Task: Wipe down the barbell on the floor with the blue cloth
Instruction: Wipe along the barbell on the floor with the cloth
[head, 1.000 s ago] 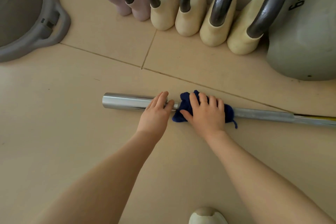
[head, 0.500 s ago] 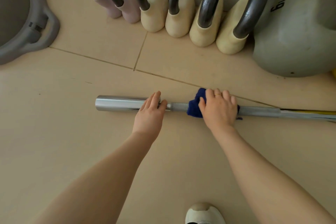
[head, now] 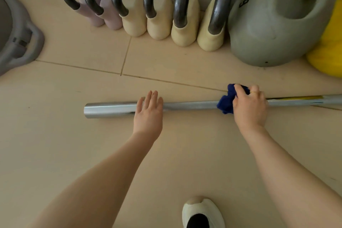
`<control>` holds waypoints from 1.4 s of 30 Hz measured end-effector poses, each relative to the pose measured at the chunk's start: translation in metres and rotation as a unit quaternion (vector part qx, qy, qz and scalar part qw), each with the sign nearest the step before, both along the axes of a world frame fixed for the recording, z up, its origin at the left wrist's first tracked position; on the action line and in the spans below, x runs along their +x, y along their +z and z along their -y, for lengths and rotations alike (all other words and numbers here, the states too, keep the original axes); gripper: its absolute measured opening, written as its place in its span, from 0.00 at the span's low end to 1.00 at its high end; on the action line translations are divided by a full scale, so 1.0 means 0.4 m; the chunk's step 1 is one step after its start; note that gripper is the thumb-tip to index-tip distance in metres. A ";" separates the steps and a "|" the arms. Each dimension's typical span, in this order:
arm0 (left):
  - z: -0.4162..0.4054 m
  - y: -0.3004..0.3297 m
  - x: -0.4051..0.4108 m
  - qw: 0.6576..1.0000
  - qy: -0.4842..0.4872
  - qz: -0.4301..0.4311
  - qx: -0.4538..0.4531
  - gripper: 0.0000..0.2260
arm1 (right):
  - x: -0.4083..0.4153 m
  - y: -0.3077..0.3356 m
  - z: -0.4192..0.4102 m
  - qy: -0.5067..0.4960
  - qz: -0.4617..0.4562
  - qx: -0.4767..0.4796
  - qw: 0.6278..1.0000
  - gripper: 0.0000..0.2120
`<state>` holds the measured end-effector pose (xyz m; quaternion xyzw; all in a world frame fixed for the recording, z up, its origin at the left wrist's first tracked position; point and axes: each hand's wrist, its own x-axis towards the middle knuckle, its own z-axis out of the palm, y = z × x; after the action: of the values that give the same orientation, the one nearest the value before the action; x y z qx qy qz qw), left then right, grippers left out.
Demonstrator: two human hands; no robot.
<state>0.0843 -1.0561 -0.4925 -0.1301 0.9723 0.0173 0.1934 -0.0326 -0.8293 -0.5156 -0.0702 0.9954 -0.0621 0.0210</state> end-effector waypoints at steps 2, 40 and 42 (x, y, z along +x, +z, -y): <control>-0.052 -0.012 -0.019 0.999 -0.027 -0.011 0.020 0.23 | 0.033 0.004 0.050 0.027 0.021 -0.031 0.999 0.14; -0.115 -0.019 -0.089 0.988 -0.140 -0.052 0.040 0.21 | 0.063 0.041 -0.026 0.063 0.072 -0.055 0.994 0.15; -0.106 -0.016 -0.111 0.991 -0.126 -0.027 0.039 0.20 | 0.032 0.042 -0.062 0.019 0.049 -0.040 0.998 0.16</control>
<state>0.0397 -1.0135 -0.4988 0.0021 0.9843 0.0343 0.1729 -0.0196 -0.8045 -0.4988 -0.0868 0.9883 -0.1052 0.0682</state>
